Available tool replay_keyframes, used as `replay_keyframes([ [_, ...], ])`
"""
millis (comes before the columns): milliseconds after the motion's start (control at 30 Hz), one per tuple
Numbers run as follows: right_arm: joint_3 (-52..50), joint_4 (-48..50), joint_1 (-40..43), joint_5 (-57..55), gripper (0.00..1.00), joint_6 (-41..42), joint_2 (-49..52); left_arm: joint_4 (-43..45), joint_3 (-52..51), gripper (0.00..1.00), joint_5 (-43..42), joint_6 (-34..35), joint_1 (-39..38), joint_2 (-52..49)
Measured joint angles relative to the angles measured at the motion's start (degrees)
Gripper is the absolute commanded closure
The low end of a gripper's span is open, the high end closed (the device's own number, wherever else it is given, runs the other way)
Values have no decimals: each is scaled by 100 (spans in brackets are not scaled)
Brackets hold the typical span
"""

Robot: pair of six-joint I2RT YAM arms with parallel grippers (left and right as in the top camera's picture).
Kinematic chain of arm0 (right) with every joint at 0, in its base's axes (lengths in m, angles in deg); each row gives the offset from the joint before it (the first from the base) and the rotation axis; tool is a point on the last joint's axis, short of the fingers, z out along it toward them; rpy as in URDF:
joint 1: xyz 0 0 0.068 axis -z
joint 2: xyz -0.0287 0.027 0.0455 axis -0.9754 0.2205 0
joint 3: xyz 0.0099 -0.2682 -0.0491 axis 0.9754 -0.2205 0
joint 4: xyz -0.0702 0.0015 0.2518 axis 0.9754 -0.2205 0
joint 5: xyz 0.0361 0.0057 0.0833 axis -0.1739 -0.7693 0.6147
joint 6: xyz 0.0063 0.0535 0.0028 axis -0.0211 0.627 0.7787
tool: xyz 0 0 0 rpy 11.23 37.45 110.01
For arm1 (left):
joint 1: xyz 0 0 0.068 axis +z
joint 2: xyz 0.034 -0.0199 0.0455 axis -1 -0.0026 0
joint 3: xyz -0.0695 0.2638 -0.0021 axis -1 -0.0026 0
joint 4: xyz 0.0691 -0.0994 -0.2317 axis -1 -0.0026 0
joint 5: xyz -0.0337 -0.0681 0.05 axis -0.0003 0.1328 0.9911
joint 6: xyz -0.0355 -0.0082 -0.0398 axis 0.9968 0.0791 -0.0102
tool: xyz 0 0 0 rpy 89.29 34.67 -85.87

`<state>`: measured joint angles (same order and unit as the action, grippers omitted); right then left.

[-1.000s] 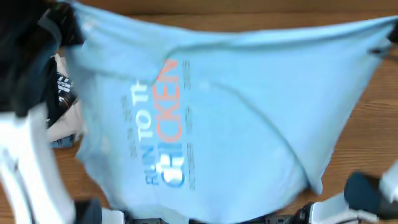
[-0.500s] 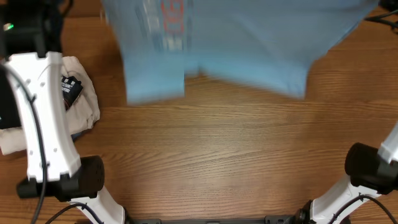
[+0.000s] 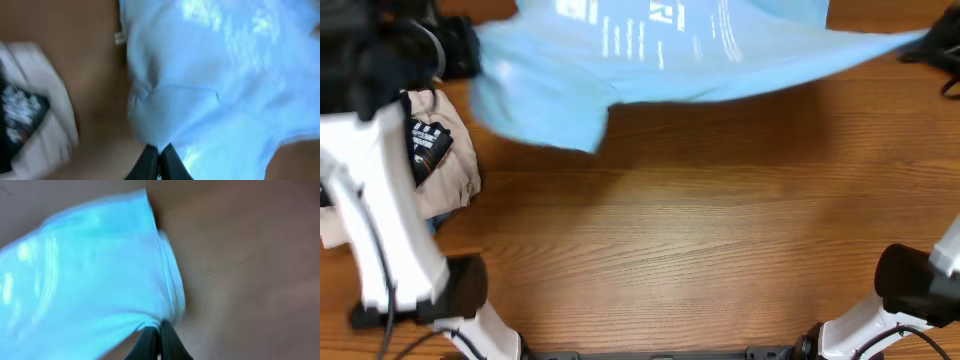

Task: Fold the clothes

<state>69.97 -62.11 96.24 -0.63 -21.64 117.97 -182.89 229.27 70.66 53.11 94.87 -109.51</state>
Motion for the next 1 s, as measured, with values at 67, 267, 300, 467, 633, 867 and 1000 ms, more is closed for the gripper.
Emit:
replay_keyframes([
  [67,-745,-48,4,-127,96,-79,35,-118,-595,96,-7,-11,-2,-330],
  [267,-2612,330,37,-352,96,-157,111,57,-2625,96,26,-184,-133,-817],
  [300,-2833,393,46,-376,96,-162,114,118,-2949,96,59,-225,-179,-820],
  [467,-3639,470,59,-503,96,-190,114,291,-4092,96,181,-264,-389,-817],
  [633,-3958,234,92,-599,96,-160,114,575,-5152,96,302,-267,-420,-632],
  [867,-4030,-72,522,-640,96,79,87,1270,-6887,96,597,-146,-358,745],
  [1000,-4336,28,734,-640,96,188,-273,1635,-7613,96,680,11,-227,1661],
])
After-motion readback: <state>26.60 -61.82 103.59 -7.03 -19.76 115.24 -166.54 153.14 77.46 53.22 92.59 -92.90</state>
